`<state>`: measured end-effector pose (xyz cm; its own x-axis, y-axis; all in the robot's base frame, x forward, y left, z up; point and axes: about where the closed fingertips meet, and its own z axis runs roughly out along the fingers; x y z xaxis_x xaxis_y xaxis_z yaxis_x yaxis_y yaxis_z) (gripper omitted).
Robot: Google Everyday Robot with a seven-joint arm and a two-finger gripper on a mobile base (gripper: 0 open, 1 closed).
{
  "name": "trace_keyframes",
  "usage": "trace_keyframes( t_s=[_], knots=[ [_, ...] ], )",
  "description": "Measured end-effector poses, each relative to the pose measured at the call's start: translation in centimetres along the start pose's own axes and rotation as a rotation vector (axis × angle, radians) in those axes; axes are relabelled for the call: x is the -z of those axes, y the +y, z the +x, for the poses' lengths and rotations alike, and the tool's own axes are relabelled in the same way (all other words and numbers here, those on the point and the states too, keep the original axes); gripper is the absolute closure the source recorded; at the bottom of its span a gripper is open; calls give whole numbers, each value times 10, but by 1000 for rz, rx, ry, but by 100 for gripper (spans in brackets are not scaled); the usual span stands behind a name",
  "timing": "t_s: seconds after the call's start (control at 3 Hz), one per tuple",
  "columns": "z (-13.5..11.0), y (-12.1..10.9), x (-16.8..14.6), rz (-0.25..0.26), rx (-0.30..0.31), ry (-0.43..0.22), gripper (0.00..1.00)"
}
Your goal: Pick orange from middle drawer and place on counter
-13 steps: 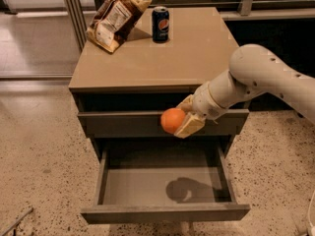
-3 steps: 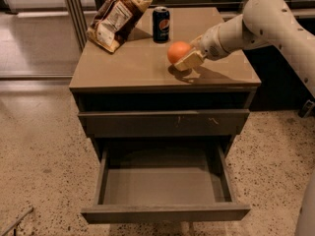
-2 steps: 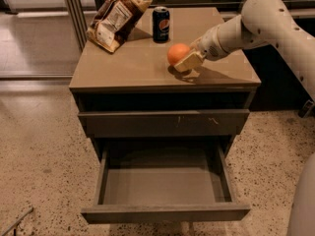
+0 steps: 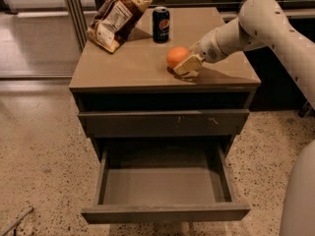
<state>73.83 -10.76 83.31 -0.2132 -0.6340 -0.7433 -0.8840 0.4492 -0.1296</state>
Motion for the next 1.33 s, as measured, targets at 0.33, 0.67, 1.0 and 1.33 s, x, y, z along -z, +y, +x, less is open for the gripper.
trace_keyframes(
  t_s=[0.33, 0.67, 1.0, 1.33],
  knots=[
    [0, 0, 0, 0, 0, 0, 81],
    [0, 0, 0, 0, 0, 0, 58],
    [0, 0, 0, 0, 0, 0, 34],
    [0, 0, 0, 0, 0, 0, 11]
  ],
)
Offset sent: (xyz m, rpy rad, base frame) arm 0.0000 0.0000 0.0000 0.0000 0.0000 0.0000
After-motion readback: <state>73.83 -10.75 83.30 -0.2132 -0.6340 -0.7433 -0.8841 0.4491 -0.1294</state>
